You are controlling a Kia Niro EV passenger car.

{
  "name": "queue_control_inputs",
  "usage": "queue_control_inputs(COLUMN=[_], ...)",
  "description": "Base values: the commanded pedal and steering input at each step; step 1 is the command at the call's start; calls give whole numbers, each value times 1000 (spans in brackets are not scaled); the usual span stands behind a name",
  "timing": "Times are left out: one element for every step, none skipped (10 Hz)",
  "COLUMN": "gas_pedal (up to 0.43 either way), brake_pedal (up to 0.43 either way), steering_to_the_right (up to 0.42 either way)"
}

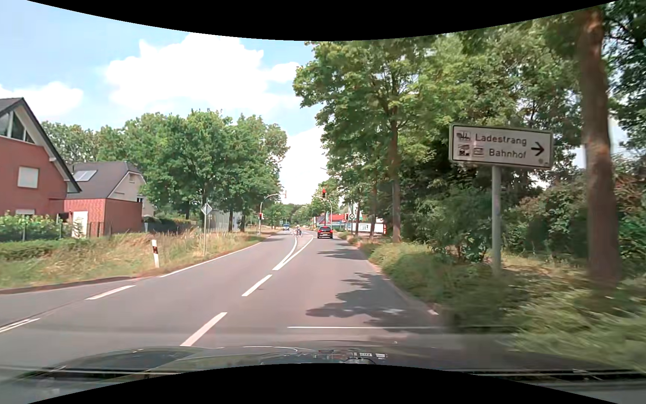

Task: Follow the waypoints while adhering to traffic rules and regulations

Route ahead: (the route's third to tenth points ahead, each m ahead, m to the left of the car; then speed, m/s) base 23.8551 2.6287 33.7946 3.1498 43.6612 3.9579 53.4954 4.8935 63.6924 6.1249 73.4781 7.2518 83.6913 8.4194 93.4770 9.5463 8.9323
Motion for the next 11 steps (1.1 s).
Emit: queue_control_inputs(gas_pedal=[47, 47, 47, 47, 47, 47, 47, 47, 47, 47, 47], brake_pedal=[0, 0, 0, 0, 0, 0, 0, 0, 0, 0, 0], steering_to_the_right=[0, 0, 0, 0, 0, 0, -1, -2, -4, -4, -4])
